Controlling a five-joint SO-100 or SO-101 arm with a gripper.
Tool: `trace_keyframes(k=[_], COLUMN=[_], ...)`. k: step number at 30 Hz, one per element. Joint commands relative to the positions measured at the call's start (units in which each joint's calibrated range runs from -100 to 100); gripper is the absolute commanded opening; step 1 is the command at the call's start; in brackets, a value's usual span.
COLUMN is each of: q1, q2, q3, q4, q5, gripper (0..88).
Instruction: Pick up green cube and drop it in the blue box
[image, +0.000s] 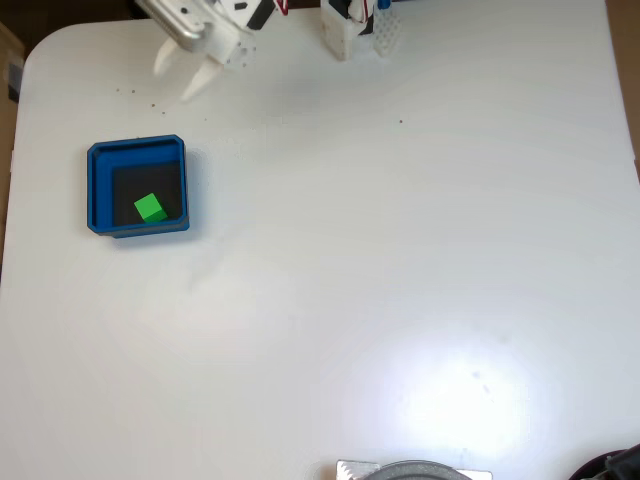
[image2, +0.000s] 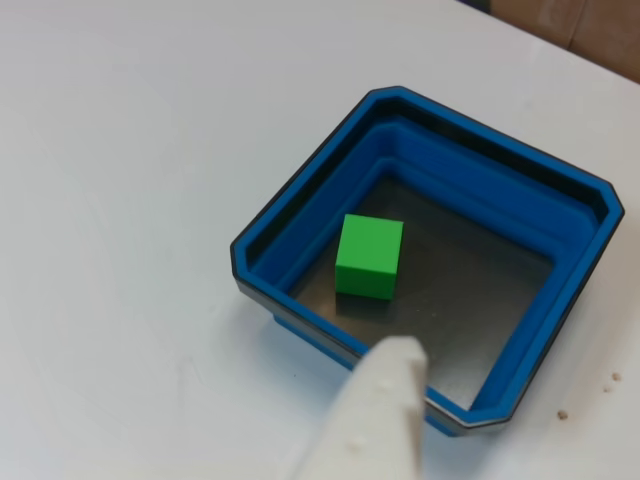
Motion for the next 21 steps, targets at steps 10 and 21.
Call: trace_keyframes(k=[10,21], q1=[-0.16,-0.16], q2=[-26.28,-38.57], q3=[19.26,32.28], q4=[-0.8,-0.8], q5=[-0.1,0.24], gripper=[20.3,17.6])
